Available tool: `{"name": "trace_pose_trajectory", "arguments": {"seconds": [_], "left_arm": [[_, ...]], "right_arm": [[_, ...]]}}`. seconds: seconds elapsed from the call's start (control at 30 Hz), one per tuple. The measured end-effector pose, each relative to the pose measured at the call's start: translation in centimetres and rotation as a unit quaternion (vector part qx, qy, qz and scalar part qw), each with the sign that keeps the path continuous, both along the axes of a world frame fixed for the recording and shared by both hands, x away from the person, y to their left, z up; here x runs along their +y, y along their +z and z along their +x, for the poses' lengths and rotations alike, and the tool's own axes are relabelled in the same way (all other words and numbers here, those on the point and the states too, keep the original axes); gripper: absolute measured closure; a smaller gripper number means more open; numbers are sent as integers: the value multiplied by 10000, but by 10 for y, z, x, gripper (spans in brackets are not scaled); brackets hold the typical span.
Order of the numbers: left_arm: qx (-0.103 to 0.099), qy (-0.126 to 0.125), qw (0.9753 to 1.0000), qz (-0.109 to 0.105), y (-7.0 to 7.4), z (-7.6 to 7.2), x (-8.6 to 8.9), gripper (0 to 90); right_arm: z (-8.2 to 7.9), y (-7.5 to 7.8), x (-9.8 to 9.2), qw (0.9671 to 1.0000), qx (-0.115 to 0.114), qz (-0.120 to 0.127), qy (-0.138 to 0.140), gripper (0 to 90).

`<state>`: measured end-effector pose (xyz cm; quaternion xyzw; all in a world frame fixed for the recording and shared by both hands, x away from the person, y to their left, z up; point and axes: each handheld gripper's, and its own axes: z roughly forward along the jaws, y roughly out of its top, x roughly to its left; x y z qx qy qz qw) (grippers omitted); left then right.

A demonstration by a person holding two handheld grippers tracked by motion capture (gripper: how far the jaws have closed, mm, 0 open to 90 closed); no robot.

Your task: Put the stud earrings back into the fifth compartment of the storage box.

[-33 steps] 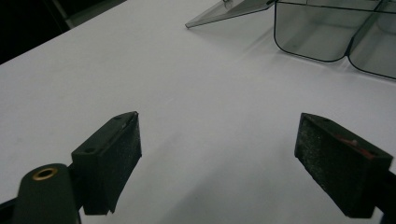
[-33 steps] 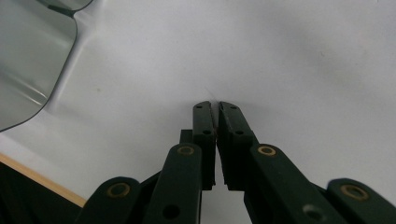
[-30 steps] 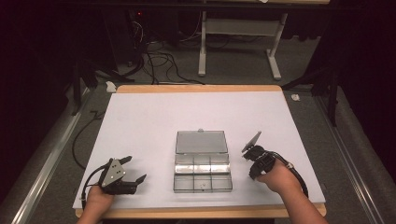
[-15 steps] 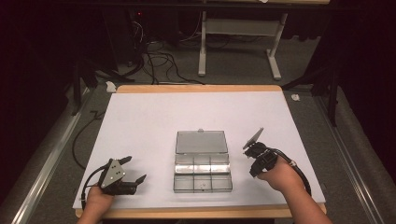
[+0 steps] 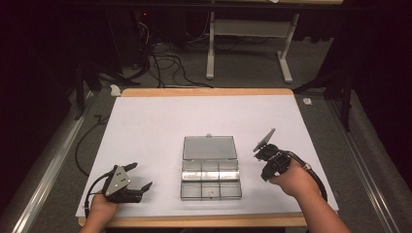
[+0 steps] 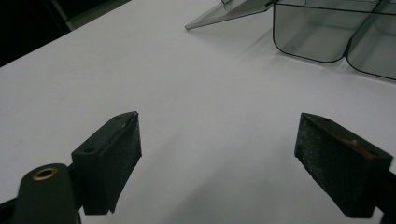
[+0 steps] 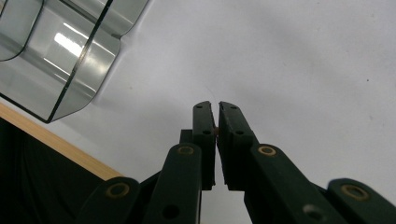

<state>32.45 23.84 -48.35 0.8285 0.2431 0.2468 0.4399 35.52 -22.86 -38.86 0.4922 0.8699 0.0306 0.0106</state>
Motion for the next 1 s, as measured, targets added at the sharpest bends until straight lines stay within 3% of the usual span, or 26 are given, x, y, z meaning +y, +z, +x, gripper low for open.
{"name": "trace_pose_trajectory", "arguments": {"seconds": [0.4, 1.0], "left_arm": [[-14, -10, 10000, -14, 0, 0, -1, 150], [-12, -22, 10000, 23, 0, 0, -1, 150]], "right_arm": [[0, 9, 8, 10000, -68, 4, 19, 869], [2, 22, 50, 9986, -146, 60, 509, 869]]}}
